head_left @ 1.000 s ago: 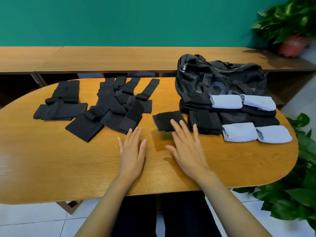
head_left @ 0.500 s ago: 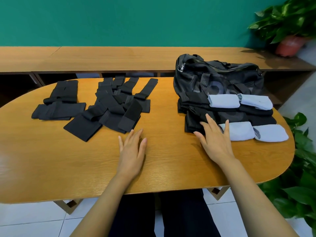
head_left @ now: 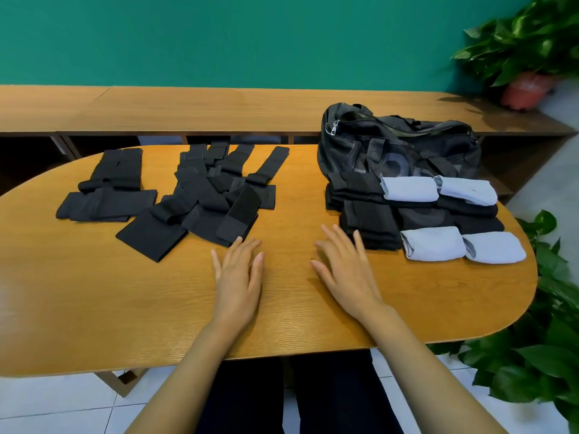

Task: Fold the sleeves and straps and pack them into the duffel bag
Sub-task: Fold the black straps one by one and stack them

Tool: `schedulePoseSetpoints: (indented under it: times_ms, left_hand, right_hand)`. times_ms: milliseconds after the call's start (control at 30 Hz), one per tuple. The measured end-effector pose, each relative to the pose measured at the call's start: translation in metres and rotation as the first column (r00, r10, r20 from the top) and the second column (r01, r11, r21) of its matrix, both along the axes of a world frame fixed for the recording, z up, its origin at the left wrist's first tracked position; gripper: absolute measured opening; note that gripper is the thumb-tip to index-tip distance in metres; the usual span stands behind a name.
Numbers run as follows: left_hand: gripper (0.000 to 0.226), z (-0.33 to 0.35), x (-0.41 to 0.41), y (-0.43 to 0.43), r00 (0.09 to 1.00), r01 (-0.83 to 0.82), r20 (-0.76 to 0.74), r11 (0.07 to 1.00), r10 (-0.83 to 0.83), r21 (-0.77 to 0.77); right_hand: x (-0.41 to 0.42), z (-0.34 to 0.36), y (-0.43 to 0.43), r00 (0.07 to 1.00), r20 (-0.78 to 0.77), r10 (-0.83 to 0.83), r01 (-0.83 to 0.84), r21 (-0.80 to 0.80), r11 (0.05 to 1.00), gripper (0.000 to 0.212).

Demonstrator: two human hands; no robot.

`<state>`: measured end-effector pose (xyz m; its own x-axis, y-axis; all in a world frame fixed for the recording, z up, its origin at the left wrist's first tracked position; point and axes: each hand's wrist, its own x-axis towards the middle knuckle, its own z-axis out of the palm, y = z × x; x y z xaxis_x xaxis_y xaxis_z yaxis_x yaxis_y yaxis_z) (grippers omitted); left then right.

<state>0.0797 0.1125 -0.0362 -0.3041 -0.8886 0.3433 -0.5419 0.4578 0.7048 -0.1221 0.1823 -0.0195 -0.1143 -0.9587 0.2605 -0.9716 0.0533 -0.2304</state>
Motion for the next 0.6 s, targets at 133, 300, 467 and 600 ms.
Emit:
schedulePoseSetpoints:
  times_ms: [133, 300, 467, 600]
  left_hand:
    - [0.042, 0.004, 0.013, -0.019, 0.984, -0.110, 0.129, 0.988, 0.123, -0.105]
    - [0.054, -0.002, 0.027, -0.041, 0.917, -0.118, 0.374, 0.990, 0.136, -0.072]
    - [0.056, -0.004, 0.027, -0.041, 0.903, 0.005, 0.427, 0.996, 0.035, -0.093]
    - [0.069, -0.008, 0.031, -0.044, 0.915, 0.062, 0.404, 0.994, -0.020, -0.090]
  right_hand:
    - [0.032, -0.004, -0.019, 0.994, 0.086, 0.068, -0.075, 0.077, 0.994, 0.049]
    - [0.063, -0.010, -0.050, 0.965, 0.232, 0.122, -0.146, 0.088, 0.985, 0.053]
    - [0.066, -0.016, -0.058, 0.970, 0.224, 0.097, -0.128, 0.130, 0.983, 0.053]
    - [0.070, -0.015, -0.054, 0.975, 0.130, 0.180, -0.194, 0.105, 0.975, 0.053]
